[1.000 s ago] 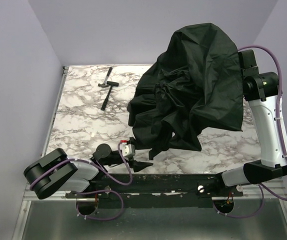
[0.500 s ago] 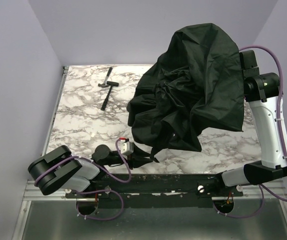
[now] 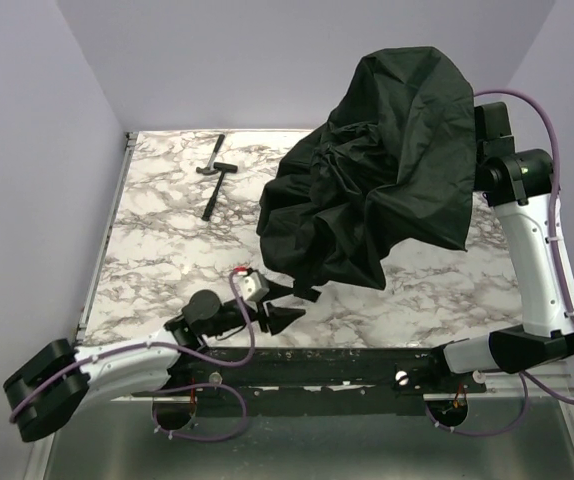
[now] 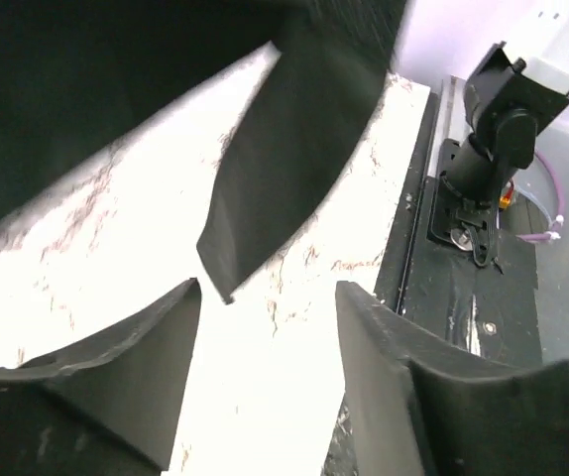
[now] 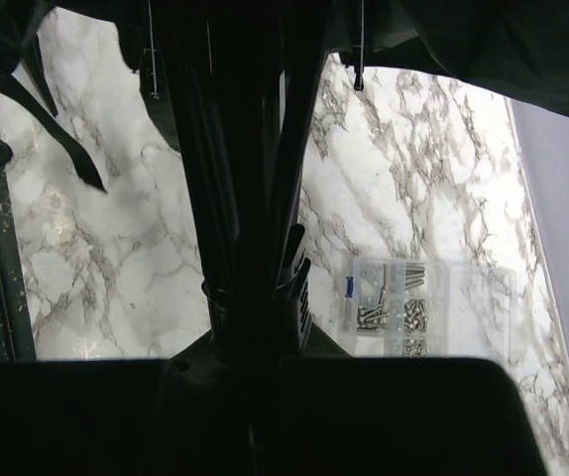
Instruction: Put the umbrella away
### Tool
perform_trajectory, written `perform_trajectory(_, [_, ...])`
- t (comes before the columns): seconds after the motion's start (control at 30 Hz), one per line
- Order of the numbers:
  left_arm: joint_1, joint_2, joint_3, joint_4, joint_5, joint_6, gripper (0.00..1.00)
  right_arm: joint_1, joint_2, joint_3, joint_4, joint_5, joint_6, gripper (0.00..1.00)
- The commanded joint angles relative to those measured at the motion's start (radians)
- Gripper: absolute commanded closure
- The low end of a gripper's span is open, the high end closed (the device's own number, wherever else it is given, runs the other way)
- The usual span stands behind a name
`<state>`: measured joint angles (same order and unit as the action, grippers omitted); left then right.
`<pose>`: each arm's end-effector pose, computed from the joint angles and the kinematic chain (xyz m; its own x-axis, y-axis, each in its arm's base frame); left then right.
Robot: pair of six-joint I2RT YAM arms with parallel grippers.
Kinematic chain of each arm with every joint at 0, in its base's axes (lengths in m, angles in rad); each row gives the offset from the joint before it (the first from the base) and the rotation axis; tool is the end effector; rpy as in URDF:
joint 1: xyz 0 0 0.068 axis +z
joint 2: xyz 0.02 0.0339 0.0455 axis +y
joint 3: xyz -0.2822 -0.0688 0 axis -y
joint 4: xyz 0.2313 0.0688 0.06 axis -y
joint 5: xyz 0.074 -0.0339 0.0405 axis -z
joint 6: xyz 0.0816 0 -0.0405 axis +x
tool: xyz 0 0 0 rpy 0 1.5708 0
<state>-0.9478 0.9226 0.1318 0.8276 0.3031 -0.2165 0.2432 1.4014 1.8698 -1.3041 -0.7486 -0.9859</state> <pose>0.1008 -0.1821 0.2218 -0.1829 -0.0968 -0.9784 0.9316 0.3009 -0.2039 0.2210 0.1120 0.4504 0.1190 -0.5999 -0.7912 -0.9423 0.1830 -0.2804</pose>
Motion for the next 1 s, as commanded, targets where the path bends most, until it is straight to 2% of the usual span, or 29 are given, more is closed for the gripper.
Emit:
perform_trajectory(0.0, [-0.007, -0.229, -0.151, -0.094, -0.175, -0.215, 0.38, 0.002, -0.045, 0.006, 0.090, 0.003, 0.072, 1.00])
perform_trajectory(0.1, [-0.011, -0.443, -0.183, -0.272, -0.235, -0.354, 0.31, 0.002, -0.048, 0.001, 0.094, -0.010, 0.078, 1.00])
perform_trajectory(0.2, [-0.007, -0.671, -0.163, -0.560, -0.401, -0.486, 0.06, 0.003, -0.048, -0.004, 0.094, -0.038, 0.075, 1.00])
perform_trajectory(0.23, [-0.008, -0.731, -0.160, -0.651, -0.453, -0.522, 0.01, 0.002, -0.048, -0.002, 0.082, -0.050, 0.060, 1.00])
perform_trajectory(0.33, [-0.005, -0.932, -0.171, -0.812, -0.558, -0.615, 0.01, 0.002, -0.046, 0.008, 0.049, -0.065, 0.001, 1.00])
perform_trajectory(0.37, [-0.003, -0.990, -0.182, -0.818, -0.555, -0.612, 0.01, 0.003, -0.048, 0.005, 0.047, -0.059, -0.018, 1.00])
perform_trajectory(0.5, [0.003, -1.127, -0.246, -0.654, -0.352, -0.367, 0.01, 0.003, -0.049, 0.019, -0.018, -0.061, -0.144, 1.00])
perform_trajectory(0.53, [0.001, -1.122, -0.242, -0.627, -0.318, -0.269, 0.02, 0.002, -0.046, 0.031, -0.047, -0.067, -0.186, 1.00])
perform_trajectory(0.6, [0.000, -1.050, -0.240, -0.556, -0.315, -0.187, 0.03, 0.003, -0.040, 0.053, -0.100, -0.080, -0.257, 1.00])
perform_trajectory(0.67, [0.001, -0.938, -0.254, -0.427, -0.229, -0.072, 0.02, 0.002, -0.036, 0.072, -0.115, -0.086, -0.272, 1.00])
perform_trajectory(0.77, [0.000, -0.744, -0.274, -0.255, -0.166, 0.033, 0.01, 0.002, -0.036, 0.078, -0.116, -0.106, -0.289, 1.00])
perform_trajectory(0.9, [0.004, -0.592, -0.276, -0.026, -0.026, 0.133, 0.01, 0.004, -0.028, 0.054, -0.116, -0.164, -0.315, 1.00])
perform_trajectory(0.97, [0.006, -0.534, -0.269, 0.029, 0.034, 0.162, 0.03, 0.006, -0.017, 0.047, -0.117, -0.179, -0.321, 1.00])
